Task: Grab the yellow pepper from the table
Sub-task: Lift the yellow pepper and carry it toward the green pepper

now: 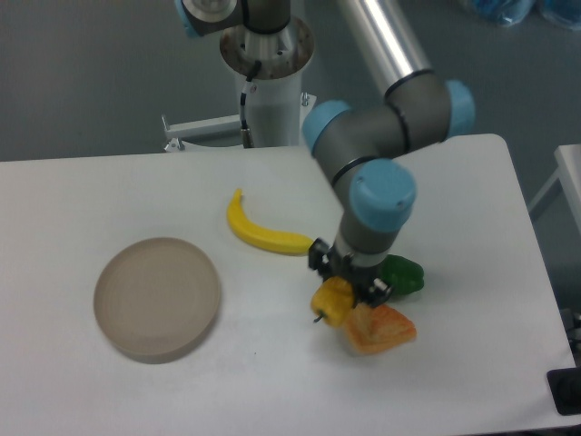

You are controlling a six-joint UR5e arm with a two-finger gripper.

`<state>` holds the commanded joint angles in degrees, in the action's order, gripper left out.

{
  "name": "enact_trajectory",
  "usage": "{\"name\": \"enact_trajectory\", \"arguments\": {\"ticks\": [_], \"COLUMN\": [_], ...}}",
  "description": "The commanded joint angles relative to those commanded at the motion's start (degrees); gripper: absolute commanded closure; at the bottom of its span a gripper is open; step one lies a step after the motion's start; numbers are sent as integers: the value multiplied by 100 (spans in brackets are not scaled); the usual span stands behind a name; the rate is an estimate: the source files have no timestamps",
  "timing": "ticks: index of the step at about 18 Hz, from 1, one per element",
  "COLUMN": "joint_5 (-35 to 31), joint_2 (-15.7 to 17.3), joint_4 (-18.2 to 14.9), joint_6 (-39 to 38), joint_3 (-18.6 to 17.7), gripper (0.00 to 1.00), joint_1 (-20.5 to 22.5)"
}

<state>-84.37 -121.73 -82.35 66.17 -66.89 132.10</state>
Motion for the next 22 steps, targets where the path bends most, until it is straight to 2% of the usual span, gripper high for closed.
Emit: {"name": "enact_trajectory", "arguments": {"ticks": [3, 5, 8, 10, 12, 16, 22], "joint_5": [-210, -500, -641, -756, -747, -694, -642], "joint_2": [61, 114, 123, 106, 79, 36, 0], "joint_4": [-97, -273, -238, -203, -194, -203, -203], "joint_6": [501, 756, 1152, 1179, 1179, 1118, 1179], "joint_3": [9, 0, 0, 9, 53, 106, 123], "gripper": [79, 81, 81, 86, 86, 81, 80], "joint_1": [185, 325, 343, 335, 334, 334, 343]}}
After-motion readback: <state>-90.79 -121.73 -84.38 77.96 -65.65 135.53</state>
